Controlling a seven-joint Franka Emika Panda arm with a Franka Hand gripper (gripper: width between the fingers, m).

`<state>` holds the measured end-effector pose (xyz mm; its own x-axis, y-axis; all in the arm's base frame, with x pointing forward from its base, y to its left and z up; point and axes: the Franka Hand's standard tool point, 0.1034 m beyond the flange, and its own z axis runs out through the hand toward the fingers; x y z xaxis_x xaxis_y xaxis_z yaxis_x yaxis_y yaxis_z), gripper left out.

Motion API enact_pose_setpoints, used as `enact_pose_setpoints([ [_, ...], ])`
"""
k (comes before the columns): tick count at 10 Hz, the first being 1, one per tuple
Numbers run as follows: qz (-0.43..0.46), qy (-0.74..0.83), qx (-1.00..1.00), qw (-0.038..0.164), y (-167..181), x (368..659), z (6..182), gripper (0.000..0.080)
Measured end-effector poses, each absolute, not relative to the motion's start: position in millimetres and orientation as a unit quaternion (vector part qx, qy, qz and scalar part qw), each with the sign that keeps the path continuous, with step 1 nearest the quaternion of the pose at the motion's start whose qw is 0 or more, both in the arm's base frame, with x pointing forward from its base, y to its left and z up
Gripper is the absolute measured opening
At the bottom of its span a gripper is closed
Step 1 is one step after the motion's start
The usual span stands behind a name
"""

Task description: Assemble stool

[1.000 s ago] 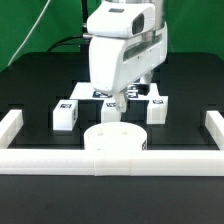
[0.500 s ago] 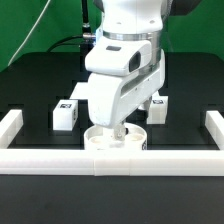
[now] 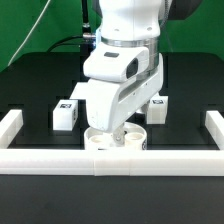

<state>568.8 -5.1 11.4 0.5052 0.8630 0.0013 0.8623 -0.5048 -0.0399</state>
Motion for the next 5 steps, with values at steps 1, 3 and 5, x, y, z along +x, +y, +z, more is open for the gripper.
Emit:
enact_pose_setpoints([
  [1, 0.009, -0.497, -0.867, 0.018, -5.1, 568.7, 11.3, 0.0451],
  [3, 0.01, -0.497, -0.867, 0.018, -5.1, 568.5, 11.2, 0.013],
  [5, 0.009, -0.497, -0.867, 0.018, -5.1, 568.7, 11.4, 0.0029],
])
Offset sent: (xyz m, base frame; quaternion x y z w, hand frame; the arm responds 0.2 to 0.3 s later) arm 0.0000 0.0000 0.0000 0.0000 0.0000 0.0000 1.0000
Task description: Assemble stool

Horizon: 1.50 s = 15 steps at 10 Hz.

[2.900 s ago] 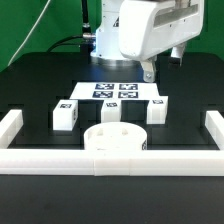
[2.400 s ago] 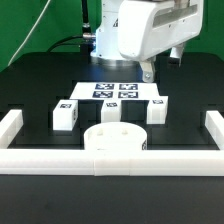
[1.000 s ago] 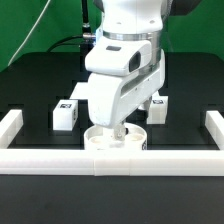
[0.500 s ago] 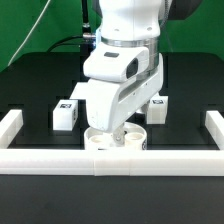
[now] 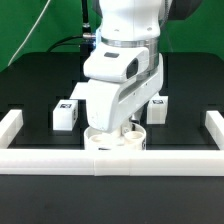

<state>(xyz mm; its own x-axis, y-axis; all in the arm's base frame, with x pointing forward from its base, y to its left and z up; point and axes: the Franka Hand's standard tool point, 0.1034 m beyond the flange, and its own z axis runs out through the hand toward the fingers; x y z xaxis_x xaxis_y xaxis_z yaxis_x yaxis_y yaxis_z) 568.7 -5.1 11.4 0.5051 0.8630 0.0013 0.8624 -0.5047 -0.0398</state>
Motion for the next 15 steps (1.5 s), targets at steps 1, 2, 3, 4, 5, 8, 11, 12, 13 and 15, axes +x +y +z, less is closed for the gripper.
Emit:
enact_pose_setpoints([
  [1, 0.009, -0.497, -0.867, 0.017, -5.1, 569.1, 11.9, 0.0029],
  [2, 0.009, -0.497, -0.867, 0.017, -5.1, 569.1, 11.9, 0.0029],
  [3, 0.009, -0.497, -0.867, 0.017, -5.1, 569.1, 11.9, 0.0029],
  [4, 0.009, -0.497, -0.867, 0.017, -5.1, 569.1, 11.9, 0.0029],
  [5, 0.009, -0.497, -0.867, 0.017, -5.1, 569.1, 11.9, 0.0029],
  [8, 0.007, -0.469, -0.883, 0.021, 25.5, 568.7, 12.1, 0.0029],
  [11, 0.003, -0.445, -0.895, 0.023, 64.7, 573.0, 11.7, 0.0029],
  [12, 0.0, -0.435, -0.9, 0.023, 76.6, 576.7, 12.0, 0.0029],
  [13, 0.0, -0.42, -0.907, 0.024, 93.1, 579.8, 11.3, 0.0029],
  [15, 0.0, -0.413, -0.91, 0.024, 101.7, 580.2, 11.7, 0.0029],
])
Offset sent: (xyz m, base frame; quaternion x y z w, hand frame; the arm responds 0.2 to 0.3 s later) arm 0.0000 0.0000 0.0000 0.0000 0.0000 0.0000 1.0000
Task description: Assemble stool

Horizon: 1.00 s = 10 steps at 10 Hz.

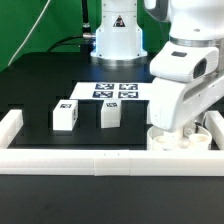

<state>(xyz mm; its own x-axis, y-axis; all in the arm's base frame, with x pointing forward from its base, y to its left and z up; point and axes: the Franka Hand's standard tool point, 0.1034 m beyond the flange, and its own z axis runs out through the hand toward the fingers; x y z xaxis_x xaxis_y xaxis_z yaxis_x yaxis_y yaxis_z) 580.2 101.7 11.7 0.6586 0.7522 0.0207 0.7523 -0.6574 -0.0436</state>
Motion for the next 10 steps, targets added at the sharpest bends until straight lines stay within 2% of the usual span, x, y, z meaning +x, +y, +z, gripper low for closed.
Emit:
enact_pose_setpoints([
  [3, -0.001, -0.412, -0.911, 0.024, 102.5, 580.2, 11.9, 0.0029],
  [5, -0.01, -0.399, -0.917, 0.025, 121.6, 579.5, 11.6, 0.0029],
  [7, -0.011, -0.398, -0.917, 0.024, 120.2, 581.3, 13.1, 0.0029],
  [9, -0.013, -0.397, -0.918, 0.02, 117.4, 583.5, 23.2, 0.0029],
  [10, -0.012, -0.397, -0.917, 0.019, 117.8, 584.3, 29.1, 0.0245],
])
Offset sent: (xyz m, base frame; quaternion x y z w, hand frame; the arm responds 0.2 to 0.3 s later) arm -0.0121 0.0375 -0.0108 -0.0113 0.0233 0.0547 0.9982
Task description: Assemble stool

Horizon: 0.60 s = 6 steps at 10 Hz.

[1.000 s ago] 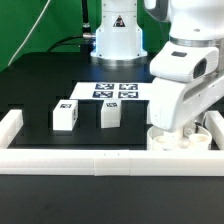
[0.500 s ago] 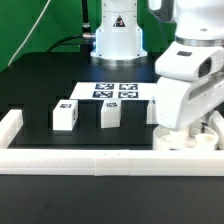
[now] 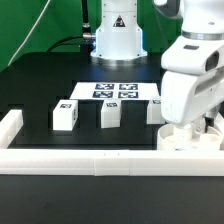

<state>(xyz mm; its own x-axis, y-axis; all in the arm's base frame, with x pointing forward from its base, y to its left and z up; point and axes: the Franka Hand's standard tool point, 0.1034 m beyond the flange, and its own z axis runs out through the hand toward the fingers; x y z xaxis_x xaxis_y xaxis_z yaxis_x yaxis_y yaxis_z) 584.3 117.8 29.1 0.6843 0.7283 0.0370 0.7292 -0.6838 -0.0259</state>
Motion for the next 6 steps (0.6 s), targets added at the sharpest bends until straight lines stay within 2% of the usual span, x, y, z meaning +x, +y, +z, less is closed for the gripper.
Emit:
enact_pose_setpoints([
  [1, -0.011, -0.398, -0.917, 0.019, 119.7, 584.6, 36.7, 0.0245],
  [2, -0.009, -0.399, -0.917, 0.017, 118.4, 585.1, 47.1, 0.0429],
  [3, -0.009, -0.399, -0.917, 0.016, 118.3, 585.8, 54.2, 0.056],
  [4, -0.011, -0.4, -0.916, 0.015, 116.7, 587.3, 59.2, 0.056],
  [5, -0.013, -0.407, -0.913, 0.013, 110.7, 588.8, 59.5, 0.0631],
  [6, -0.01, -0.419, -0.908, 0.013, 100.5, 587.8, 56.5, 0.0644],
])
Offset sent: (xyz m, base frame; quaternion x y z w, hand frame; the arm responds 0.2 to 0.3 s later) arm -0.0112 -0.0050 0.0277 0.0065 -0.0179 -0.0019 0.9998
